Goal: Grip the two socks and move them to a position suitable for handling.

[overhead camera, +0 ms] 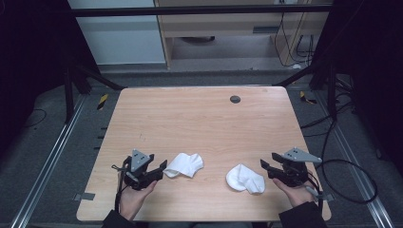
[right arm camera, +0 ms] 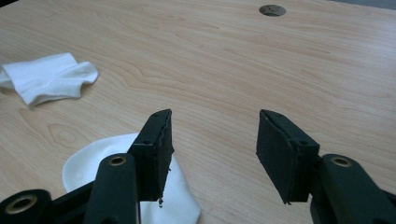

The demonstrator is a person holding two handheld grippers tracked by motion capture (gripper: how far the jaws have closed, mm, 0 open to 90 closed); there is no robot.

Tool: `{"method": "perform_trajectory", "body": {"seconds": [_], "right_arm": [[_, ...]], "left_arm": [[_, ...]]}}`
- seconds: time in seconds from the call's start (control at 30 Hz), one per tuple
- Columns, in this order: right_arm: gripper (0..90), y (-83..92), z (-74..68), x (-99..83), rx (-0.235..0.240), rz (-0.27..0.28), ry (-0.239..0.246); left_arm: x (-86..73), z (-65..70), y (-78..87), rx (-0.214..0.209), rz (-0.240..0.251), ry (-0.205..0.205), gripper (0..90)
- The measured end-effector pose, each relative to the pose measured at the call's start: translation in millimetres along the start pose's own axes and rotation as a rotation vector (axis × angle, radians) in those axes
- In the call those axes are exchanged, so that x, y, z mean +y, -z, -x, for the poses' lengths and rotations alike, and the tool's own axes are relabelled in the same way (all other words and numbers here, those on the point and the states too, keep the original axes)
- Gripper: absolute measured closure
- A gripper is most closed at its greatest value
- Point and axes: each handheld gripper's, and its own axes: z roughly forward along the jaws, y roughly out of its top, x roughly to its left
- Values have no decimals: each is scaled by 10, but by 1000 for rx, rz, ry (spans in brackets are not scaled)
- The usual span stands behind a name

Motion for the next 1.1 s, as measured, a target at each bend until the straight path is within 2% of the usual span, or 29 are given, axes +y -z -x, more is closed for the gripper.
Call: {"method": "perform_trajectory", "body": {"seconds": [0.03, 0.1, 0.3, 0.33, 0.37, 0.53, 0.63, 0.9, 1.1], "right_arm": [[462, 6, -26, -11, 9, 0, 9], [462, 5, -40, -28, 8, 0, 30], [456, -3, -69, -95, 13, -24, 47], [456, -3, -69, -95, 13, -24, 47], [455, -6, -85, -126, 19, -34, 47], [460, -32, -125, -187, 23, -51, 69], [466, -41, -156, -193, 33, -55, 71], [508, -38, -187, -237, 61, -69, 70], [540, -34, -191, -283, 70, -84, 75]], "left_arm": [[29, 56, -21, -6, 3, -13, 428], [54, 115, -46, -20, 6, -13, 427], [118, 336, -151, -50, 2, -55, 431], [118, 336, -151, -50, 2, -55, 432], [132, 412, -187, -58, -5, -77, 433], [129, 549, -252, -70, -12, -100, 435], [129, 587, -277, -81, -14, -97, 440], [107, 821, -420, -119, -39, -116, 460], [101, 944, -479, -138, -52, -128, 483]]}}
